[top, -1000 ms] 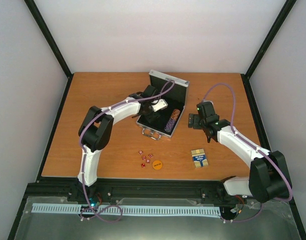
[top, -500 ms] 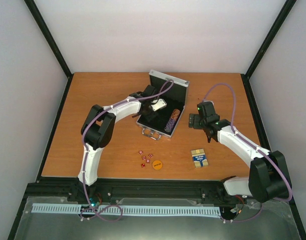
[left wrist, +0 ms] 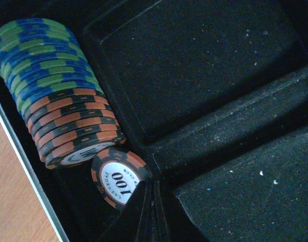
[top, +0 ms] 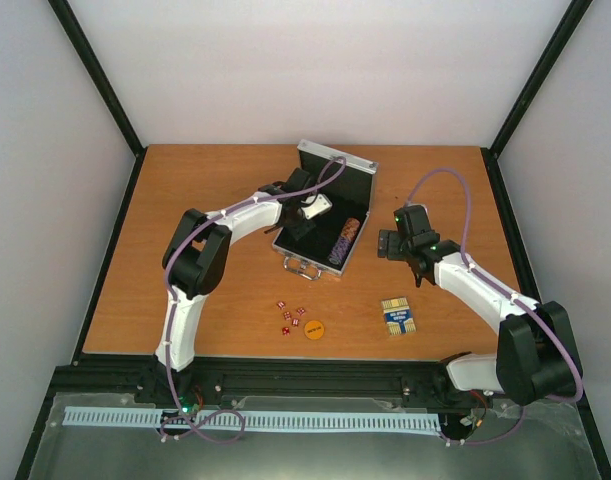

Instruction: Pack up texas hold em set

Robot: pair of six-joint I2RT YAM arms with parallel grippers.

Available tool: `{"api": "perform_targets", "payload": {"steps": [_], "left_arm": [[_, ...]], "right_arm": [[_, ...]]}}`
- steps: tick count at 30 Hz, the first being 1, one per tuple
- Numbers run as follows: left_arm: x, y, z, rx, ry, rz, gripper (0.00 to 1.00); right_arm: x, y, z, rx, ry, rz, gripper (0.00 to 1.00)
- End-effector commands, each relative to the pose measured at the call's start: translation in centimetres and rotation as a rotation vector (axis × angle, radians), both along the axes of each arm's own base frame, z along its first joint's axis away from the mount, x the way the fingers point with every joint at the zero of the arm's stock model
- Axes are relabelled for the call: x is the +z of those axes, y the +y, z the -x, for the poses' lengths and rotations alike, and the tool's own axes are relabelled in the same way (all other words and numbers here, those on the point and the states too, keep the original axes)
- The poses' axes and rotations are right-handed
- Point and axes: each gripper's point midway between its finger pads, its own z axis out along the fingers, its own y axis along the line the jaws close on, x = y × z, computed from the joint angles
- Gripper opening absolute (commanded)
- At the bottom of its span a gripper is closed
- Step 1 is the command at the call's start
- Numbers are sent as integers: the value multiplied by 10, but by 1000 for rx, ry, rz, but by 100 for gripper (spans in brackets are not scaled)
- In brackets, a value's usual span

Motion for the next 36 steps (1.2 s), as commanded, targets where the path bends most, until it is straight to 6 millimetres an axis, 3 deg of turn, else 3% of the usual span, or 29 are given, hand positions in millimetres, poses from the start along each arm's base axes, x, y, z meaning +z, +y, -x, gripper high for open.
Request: {"api": "perform_targets", "payload": {"steps": [1,16,17,19,25,30,33,36], "left_arm": [[9,3,-20,43,-58,-1,1],[27,11,-36,103,-148,-22,1],[30,11,-35,110,-146,-18,10],[33,12,-31,112,-141,-11,40],[47,22,-16,104,-171,0,66],[47,33,-6,103,-176,-33,69],[60,33,-7,106,-221,-5,74],[49,37,-7,86,-200,-45,74]], "right_arm": [[-4,-4,0,-14,2,0,100],[-9,-3,1,-12,9,-4,100],[-10,-3,1,-11,12,-2,100],[-11,-4,1,-11,18,0,100],[-13,-2,1,-6,20,-4,100],[-12,-1,0,-2,17,-9,100],[-14,-1,1,-1,21,-8,100],[-14,-1,1,1,22,-9,100]]}}
